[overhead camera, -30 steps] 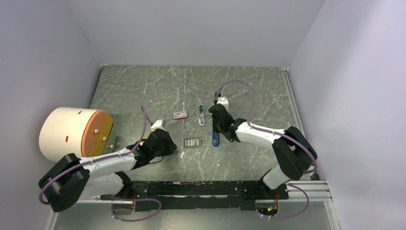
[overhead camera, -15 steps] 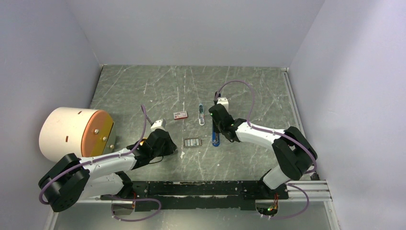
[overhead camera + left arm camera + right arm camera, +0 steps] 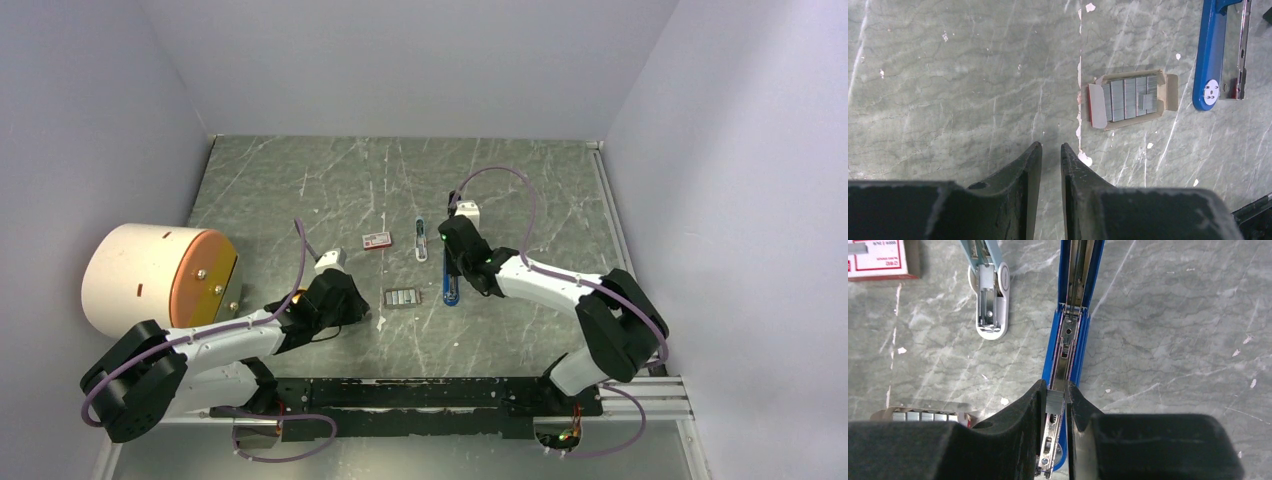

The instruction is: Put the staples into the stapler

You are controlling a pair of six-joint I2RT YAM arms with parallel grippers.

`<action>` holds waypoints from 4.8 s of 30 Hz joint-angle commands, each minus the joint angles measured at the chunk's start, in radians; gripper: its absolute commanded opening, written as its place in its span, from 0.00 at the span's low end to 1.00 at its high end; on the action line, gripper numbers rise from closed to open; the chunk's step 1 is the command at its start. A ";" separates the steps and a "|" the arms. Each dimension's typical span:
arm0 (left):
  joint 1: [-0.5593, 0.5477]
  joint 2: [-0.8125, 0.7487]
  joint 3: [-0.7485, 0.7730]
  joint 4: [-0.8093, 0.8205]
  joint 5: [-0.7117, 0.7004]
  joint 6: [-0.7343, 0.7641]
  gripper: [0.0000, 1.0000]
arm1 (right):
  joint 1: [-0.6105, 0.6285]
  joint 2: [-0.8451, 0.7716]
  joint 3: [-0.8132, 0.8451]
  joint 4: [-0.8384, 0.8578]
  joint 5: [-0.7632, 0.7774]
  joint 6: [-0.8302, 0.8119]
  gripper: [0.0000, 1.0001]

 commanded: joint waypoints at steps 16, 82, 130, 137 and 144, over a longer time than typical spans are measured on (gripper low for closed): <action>0.006 -0.010 0.015 -0.003 -0.024 -0.002 0.26 | -0.008 0.013 0.002 0.007 -0.008 0.008 0.22; 0.005 -0.002 0.011 0.002 -0.023 -0.004 0.26 | -0.007 0.029 -0.017 0.009 -0.005 0.024 0.22; 0.005 0.000 0.007 0.007 -0.023 -0.007 0.26 | -0.006 0.000 0.004 -0.020 -0.023 0.027 0.29; 0.005 0.001 0.008 0.007 -0.023 -0.006 0.26 | -0.004 -0.015 0.007 -0.022 -0.021 0.023 0.27; 0.005 0.008 0.009 0.014 -0.020 -0.006 0.26 | -0.001 -0.022 0.008 -0.032 -0.019 0.027 0.26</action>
